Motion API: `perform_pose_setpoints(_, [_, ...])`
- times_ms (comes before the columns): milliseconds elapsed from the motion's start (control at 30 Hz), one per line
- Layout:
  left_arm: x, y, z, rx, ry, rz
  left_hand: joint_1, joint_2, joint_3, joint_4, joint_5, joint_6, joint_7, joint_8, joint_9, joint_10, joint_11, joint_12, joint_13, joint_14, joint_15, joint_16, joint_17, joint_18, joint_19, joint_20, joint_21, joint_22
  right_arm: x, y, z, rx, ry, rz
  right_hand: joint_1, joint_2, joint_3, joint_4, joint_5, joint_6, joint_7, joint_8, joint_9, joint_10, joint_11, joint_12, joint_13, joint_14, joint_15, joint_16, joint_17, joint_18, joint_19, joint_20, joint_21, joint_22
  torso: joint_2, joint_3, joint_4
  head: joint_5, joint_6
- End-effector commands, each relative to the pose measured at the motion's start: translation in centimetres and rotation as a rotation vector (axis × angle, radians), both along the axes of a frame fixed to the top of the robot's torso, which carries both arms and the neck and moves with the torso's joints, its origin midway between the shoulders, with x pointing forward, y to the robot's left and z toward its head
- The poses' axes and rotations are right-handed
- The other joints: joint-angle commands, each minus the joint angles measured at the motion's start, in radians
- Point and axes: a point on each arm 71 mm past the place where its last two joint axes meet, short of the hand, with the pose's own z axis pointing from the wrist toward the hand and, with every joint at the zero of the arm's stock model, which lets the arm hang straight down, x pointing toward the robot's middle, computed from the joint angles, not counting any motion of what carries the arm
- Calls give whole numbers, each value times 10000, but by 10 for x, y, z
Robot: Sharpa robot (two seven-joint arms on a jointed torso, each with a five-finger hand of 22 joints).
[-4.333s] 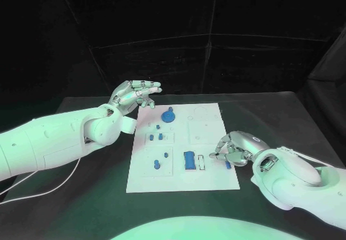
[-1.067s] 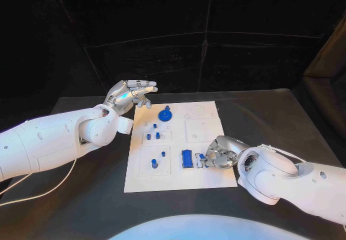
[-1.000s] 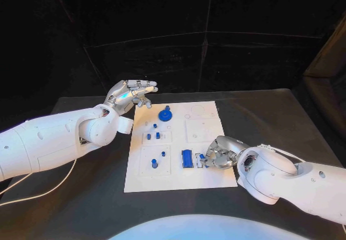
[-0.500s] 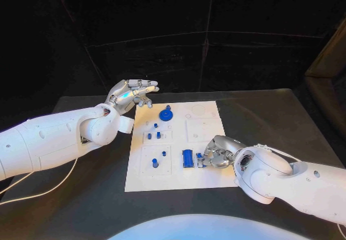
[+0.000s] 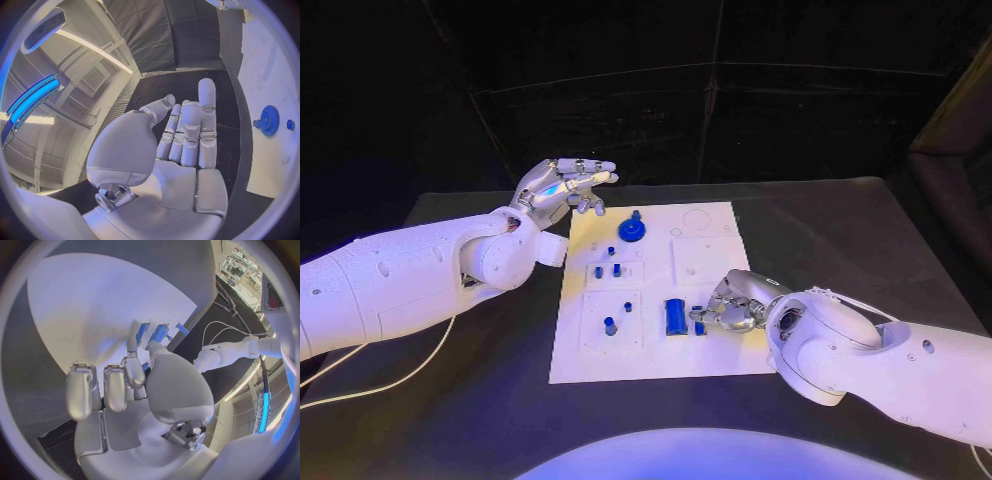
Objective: Assemble the parts on the task board
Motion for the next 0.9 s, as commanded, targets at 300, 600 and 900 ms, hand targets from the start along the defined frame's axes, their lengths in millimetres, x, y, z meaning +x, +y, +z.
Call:
perform_pose_setpoints(300, [0, 0, 1, -91, -25, -84, -57, 28, -63, -21, 14, -97, 28, 92, 8, -72, -4, 90, 8, -59, 6, 27, -46, 62, -29, 32, -79, -29, 0, -3, 5, 17, -574, 55, -334, 35, -902, -28, -1722, -122, 99, -178, 155, -63, 65, -257, -91, 557, -17, -163, -59, -68, -22, -20, -140, 1271, -6, 10, -4, 7, 20])
perform_pose_setpoints(600, [0, 1, 2, -86, -71, -25, -58, 24, -67, -24, 13, -100, 29, 95, 8, -75, -3, 94, 8, -59, 6, 29, -46, 62, -29, 32, -81, -31, -2, -11, 17, 2271, -1247, 576, 1102, 195, -1079, -484, -774, -981, 417, -726, 140, -496, 307, -1247, -651, 375, 155, -707, -872, 105, -529, 93, -658, 635, -63, -8, -23, 6, 195])
perform_pose_setpoints(900, [3, 4, 2, -38, -242, 204, -419, -77, -438, 175, -32, 13, -44, 268, 30, 9, -62, 271, 23, -594, 32, -560, -1040, 64, -259, 60, -317, -172, 40, -44, 23, 7216, -456, -793, 3155, 643, -539, -1086, -943, -1660, 1050, -1499, -148, -3991, 1020, -8209, -5561, -2711, 790, -7459, -7652, 1273, -5207, 690, -6668, -5348, -387, -107, -59, -127, 596])
